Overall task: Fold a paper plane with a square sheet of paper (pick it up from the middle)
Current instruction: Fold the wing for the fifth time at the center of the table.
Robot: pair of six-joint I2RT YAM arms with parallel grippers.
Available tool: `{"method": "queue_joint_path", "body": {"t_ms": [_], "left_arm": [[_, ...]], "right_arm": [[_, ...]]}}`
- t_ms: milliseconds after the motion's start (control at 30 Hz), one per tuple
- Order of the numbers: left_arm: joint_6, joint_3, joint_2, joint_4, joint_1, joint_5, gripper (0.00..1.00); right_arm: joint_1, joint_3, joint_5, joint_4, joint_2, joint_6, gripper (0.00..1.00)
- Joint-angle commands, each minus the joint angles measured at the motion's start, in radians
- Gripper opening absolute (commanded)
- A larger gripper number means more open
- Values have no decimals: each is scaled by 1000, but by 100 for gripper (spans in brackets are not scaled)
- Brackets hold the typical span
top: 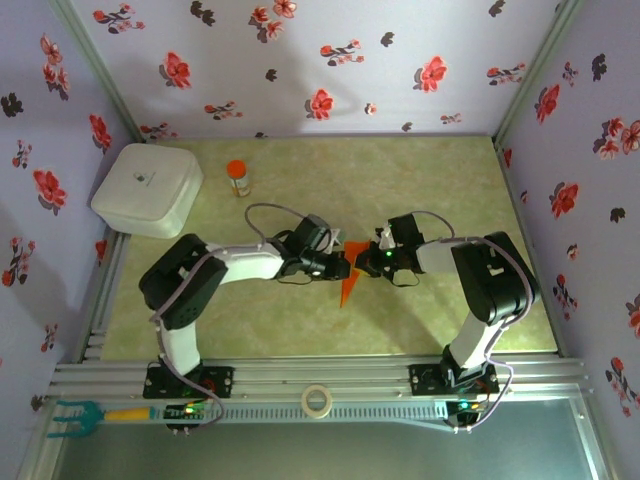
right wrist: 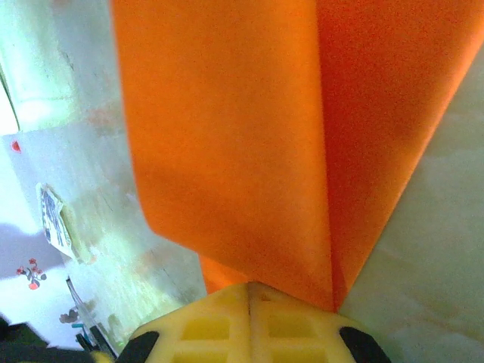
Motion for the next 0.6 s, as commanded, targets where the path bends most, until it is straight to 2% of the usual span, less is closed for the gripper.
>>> {"method": "queue_joint_path", "body": {"t_ms": [0, 233, 333, 567], "left_arm": [[-26, 50, 63, 19, 4, 39, 0], [-33, 38, 129, 4, 4, 30, 0], [-16, 15, 130, -63, 3, -17, 0], [19, -108, 104, -69, -5, 2, 0]], "right_arm": [[0, -15, 101, -65, 18, 10, 5], [-1, -13, 97, -73, 8, 10, 5], [-1, -13, 89, -66, -1, 14, 6], [-14, 22, 97, -142, -133, -32, 10]]}}
